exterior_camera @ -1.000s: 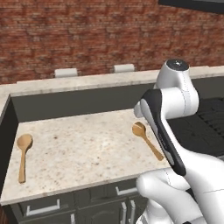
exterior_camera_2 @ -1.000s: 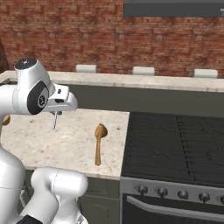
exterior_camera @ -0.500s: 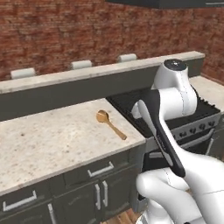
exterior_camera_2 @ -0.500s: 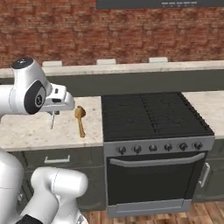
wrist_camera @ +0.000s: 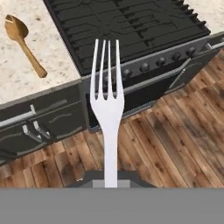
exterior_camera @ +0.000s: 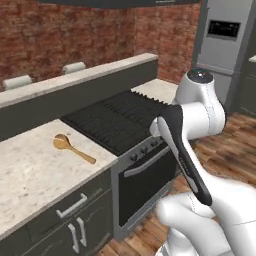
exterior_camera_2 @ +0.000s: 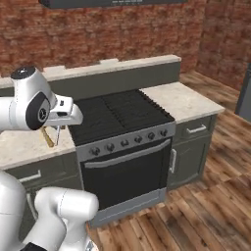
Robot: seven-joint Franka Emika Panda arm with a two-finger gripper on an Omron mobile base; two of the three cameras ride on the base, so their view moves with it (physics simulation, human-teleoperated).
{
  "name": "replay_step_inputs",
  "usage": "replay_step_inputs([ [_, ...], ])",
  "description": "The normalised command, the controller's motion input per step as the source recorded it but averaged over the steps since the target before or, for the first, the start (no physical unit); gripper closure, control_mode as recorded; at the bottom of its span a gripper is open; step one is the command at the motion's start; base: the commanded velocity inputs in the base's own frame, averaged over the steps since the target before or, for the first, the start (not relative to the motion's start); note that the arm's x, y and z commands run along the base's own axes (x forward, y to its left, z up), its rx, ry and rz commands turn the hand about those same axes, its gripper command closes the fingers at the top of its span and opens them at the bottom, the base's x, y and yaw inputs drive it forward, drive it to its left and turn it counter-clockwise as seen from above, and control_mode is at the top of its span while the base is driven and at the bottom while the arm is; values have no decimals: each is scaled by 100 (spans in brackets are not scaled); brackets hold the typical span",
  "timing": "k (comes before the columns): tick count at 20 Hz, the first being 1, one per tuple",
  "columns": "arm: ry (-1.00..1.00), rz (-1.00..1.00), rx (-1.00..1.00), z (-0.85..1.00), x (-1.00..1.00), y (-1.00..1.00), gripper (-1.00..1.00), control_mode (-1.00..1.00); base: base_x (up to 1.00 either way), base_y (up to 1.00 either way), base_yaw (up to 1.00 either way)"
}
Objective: Organize the utensils by type. Pick up the wooden spoons from the counter and place them in the open cabinet. Then pick up the metallic utensils from the counter and place them in the open drawer.
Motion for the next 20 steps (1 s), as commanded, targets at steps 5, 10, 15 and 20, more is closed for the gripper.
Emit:
replay_step_inputs([
  [5,0,0,0,0,0,0,100,100,-35,-39,-63],
  [10,0,0,0,0,0,0,100,100,-52,-32,-57],
  [15,0,0,0,0,0,0,100,100,-70,-46,-54],
  [20,0,0,0,0,0,0,100,100,-81,-54,-47],
])
